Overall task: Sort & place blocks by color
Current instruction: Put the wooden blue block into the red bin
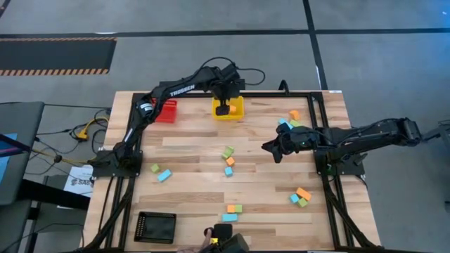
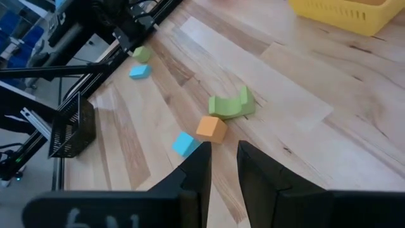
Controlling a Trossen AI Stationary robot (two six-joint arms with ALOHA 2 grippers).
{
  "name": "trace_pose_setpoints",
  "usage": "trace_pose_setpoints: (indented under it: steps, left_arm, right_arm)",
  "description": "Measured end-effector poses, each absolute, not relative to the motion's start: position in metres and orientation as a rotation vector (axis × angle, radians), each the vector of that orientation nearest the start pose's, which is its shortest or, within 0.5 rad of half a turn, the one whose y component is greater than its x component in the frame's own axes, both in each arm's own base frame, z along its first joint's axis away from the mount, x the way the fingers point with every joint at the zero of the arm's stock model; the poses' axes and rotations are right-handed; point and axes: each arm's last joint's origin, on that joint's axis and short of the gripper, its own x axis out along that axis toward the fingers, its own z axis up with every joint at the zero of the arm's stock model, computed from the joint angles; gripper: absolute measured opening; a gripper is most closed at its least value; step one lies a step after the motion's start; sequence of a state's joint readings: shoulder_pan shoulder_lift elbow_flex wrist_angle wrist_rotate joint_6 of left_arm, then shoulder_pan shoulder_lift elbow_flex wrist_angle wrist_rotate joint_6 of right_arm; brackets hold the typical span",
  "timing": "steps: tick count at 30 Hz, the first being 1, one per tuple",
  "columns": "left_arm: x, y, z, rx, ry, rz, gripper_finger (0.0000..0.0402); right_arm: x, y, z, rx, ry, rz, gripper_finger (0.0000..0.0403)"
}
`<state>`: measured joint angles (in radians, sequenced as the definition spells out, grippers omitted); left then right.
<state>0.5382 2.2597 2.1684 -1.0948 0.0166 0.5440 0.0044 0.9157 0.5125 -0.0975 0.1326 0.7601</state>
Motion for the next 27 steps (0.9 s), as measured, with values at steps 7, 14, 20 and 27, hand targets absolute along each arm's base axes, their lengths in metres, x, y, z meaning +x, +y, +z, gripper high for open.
trace_pose_setpoints:
  steps: [7,14,20,27]
  left_arm:
    - [0.399,0.238,0.316,0.054,1.097,0.214,0.036]
    - [0.339,0.198,0.363,-0.127,1.189,0.212,0.0331]
    - [0.304,0.165,0.391,-0.19,0.971,0.276,0.0302]
    - [0.255,0.092,0.373,-0.23,0.846,0.287,0.0281]
  right_arm:
    - [0.193,-0.003,0.226,0.704,0.429,-0.305,0.0095]
    - [0.192,-0.007,0.224,0.603,0.481,-0.239,0.0103]
    - [0.19,-0.012,0.222,0.587,0.521,-0.196,0.0159]
    - [0.191,-0.01,0.222,0.553,0.534,-0.136,0.0251]
